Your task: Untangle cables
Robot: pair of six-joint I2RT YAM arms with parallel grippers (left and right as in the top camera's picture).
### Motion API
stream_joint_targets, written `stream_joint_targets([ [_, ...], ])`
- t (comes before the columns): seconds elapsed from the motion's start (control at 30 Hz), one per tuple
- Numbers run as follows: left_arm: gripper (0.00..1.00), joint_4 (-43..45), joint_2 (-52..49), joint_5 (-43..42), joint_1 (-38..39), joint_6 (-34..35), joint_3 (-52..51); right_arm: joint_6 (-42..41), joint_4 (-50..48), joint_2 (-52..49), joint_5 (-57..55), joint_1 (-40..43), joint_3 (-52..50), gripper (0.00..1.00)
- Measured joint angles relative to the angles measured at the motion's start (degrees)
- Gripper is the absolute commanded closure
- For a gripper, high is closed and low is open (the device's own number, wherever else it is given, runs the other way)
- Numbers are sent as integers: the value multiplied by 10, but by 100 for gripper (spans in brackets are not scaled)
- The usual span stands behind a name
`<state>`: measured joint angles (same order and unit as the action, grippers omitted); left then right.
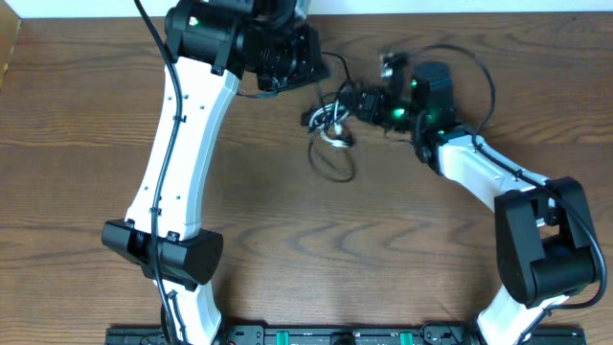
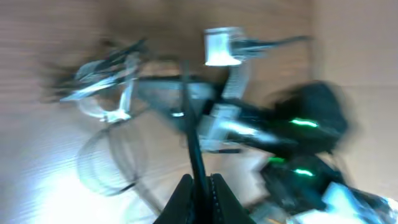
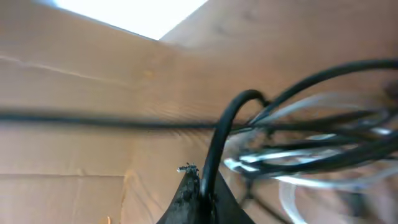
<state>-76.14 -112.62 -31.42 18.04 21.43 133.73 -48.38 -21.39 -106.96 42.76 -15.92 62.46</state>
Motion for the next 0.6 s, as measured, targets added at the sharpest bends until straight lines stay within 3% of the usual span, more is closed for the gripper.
stream_joint_targets([
  [0.27,76,-44,1,201,0,-5,-12,-10,-78,13,101,68,-1,99],
  [0.4,76,-17,3,230,0,-2,-69,-62,-244,25,162,101,-2,99],
  [0.53,60,37,3,227,0,0,-156,-118,-327,37,192,121,-2,99],
  [0.6,46,76,3,214,0,1,-202,-144,-354,37,199,129,-2,99],
])
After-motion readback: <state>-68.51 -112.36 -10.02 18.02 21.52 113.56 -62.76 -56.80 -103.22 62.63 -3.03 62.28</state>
